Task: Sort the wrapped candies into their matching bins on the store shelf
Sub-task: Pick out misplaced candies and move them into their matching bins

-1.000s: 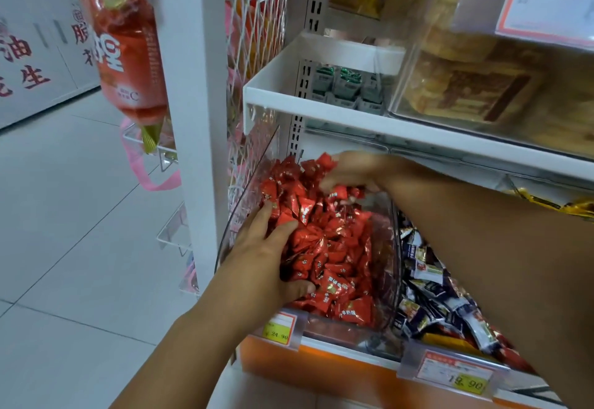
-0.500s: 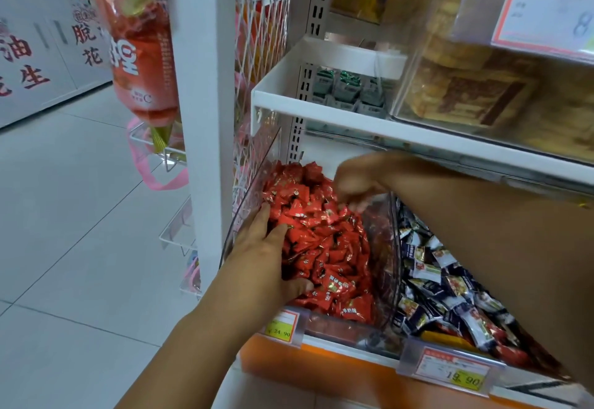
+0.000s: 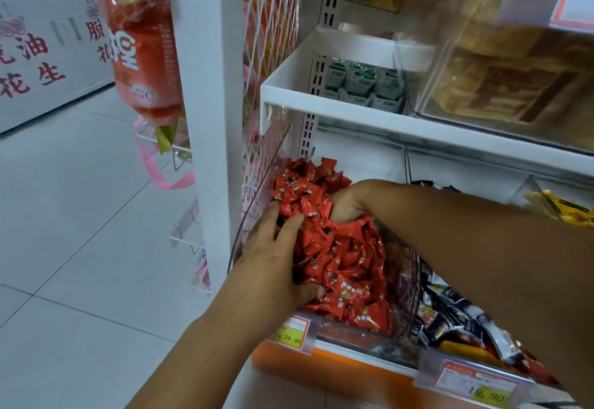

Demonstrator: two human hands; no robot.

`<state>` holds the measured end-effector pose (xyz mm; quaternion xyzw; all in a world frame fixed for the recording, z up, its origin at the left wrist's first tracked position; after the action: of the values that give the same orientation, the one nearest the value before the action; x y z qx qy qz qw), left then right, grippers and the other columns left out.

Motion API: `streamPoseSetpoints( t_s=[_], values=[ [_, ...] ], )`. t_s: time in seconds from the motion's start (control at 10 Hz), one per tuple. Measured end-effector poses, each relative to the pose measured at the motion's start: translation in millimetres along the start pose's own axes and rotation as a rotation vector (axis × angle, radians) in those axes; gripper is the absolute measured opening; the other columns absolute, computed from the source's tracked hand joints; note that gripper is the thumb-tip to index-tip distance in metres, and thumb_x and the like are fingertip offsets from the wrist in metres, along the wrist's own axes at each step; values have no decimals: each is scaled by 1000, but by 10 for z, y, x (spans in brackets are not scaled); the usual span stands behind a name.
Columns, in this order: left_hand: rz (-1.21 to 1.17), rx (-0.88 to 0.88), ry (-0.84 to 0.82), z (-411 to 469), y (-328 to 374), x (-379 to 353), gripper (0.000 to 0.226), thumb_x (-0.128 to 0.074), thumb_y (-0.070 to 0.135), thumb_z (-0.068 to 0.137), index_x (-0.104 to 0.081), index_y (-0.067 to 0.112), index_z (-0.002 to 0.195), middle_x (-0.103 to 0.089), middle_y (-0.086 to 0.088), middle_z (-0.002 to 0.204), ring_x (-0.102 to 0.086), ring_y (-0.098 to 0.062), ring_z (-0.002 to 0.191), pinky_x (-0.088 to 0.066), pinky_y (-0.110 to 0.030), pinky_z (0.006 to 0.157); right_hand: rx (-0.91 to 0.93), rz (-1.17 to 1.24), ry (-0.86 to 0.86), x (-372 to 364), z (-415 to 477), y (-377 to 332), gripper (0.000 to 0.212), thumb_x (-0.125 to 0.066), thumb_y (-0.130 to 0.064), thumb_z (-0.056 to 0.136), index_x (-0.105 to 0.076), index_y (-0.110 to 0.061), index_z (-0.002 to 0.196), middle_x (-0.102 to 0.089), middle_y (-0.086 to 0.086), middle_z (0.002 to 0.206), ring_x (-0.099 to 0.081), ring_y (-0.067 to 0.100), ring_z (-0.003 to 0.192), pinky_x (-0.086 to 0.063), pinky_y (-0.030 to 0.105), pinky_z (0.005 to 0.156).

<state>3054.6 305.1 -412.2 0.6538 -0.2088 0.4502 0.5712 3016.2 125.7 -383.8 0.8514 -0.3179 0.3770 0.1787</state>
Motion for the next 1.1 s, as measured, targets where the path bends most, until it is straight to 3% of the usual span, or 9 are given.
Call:
streamPoseSetpoints(
  t_s=[0.2, 0.4, 0.5, 0.6, 0.7, 0.8, 0.9, 1.0, 1.1],
  values=[
    [-24, -3, 6, -8, -4, -4, 106, -78, 48, 70, -9, 40, 150, 12, 12, 159, -3, -13, 147, -17, -33, 117, 50, -28, 21, -207, 304, 58, 45, -46, -31, 99, -45, -7, 138, -43, 16, 143, -44, 29, 129, -32, 34, 107],
    [-25, 10, -6, 18, -26, -6, 104, -78, 49, 70, -12, 40, 150, 11, 12, 159, -4, -13, 147, -16, -32, 118, 39, 395, 268, -27, 118, 259, 51, -60, -12, 89, -47, -12, 138, -46, 10, 143, -52, 24, 117, -41, 25, 84],
    [-13, 28, -30, 23, -4, 8, 103, -77, 49, 71, -10, 40, 150, 13, 12, 159, -3, -13, 147, -14, -31, 116, 96, 809, 325, 163, -91, 479, 35, -67, -9, 78, -63, -20, 111, -64, 13, 107, -64, 24, 87, -48, 29, 71],
    [-23, 38, -34, 12, 10, 26, 102, -77, 48, 72, -12, 40, 150, 12, 11, 159, -4, -13, 147, -13, -30, 116, 186, 1077, 235, 220, -227, 524, 19, -65, 0, 77, -60, -16, 87, -65, 10, 71, -62, 20, 53, -52, 28, 53],
    [-73, 42, -26, -8, 16, 51, 104, -78, 46, 72, -11, 40, 150, 11, 12, 159, -6, -12, 147, -14, -28, 115, 270, 1194, 134, 187, -371, 497, 19, -62, 5, 83, -61, -12, 91, -69, 12, 76, -67, 22, 59, -58, 32, 57],
    [-131, 46, -15, -19, 41, 79, 106, -79, 45, 71, -9, 38, 151, 9, 13, 160, -8, -11, 147, -16, -27, 115, 329, 1128, 28, 132, -502, 442, 23, -65, -7, 84, -65, -15, 105, -73, 8, 99, -71, 22, 88, -59, 34, 76],
    [-131, 37, 2, -12, 65, 98, 108, -79, 46, 71, -8, 36, 152, 7, 13, 160, -8, -11, 147, -15, -27, 115, 351, 999, 3, 109, -512, 436, 37, -68, -20, 80, -64, -29, 116, -67, 3, 119, -60, 24, 114, -46, 44, 98],
    [-120, 37, 2, -5, 82, 101, 107, -78, 47, 72, -8, 35, 152, 9, 13, 160, -6, -11, 147, -13, -27, 116, 274, 887, 112, 177, -512, 521, 27, -69, -26, 85, -63, -36, 110, -62, -6, 121, -55, 18, 116, -45, 38, 96],
    [-119, 33, 0, 0, 70, 99, 106, -78, 47, 72, -9, 36, 151, 8, 13, 160, -6, -12, 147, -14, -29, 116, 223, 823, 182, 221, -484, 599, 27, -66, -18, 88, -64, -23, 114, -66, 0, 113, -58, 26, 116, -49, 37, 93]
  ],
)
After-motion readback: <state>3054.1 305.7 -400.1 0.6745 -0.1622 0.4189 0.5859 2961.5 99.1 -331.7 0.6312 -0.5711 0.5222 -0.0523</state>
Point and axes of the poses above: each hand's wrist, its own z-axis towards the middle knuckle, its own x-axis out of the back of the hand, y = z × x, the point moved 3 cm from there along z, towards the middle knuckle
